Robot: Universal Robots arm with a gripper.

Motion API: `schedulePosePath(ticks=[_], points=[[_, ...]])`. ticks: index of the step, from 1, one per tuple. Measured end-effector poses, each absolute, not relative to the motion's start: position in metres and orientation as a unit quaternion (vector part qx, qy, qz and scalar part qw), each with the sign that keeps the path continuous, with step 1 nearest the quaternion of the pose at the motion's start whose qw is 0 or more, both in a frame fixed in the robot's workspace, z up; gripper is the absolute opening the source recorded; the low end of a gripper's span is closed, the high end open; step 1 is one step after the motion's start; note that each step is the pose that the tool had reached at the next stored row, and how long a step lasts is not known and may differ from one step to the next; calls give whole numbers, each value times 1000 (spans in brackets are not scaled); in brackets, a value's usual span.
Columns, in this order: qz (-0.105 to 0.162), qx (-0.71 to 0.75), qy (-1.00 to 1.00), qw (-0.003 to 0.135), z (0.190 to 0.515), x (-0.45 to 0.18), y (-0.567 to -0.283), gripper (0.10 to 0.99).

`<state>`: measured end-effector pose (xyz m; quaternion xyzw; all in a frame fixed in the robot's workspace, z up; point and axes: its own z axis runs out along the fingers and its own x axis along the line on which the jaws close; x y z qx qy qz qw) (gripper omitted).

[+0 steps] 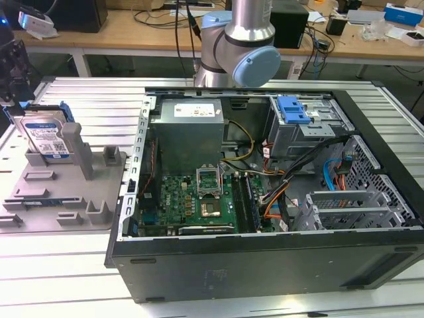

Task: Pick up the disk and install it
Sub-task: 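Pick up the disk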

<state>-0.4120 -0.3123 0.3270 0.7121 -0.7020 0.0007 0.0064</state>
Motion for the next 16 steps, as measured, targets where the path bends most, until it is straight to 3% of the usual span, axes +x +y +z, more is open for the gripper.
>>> schedulePosePath(ticks=[16], points=[[1,712,-702,6,308,-414,-312,557]])
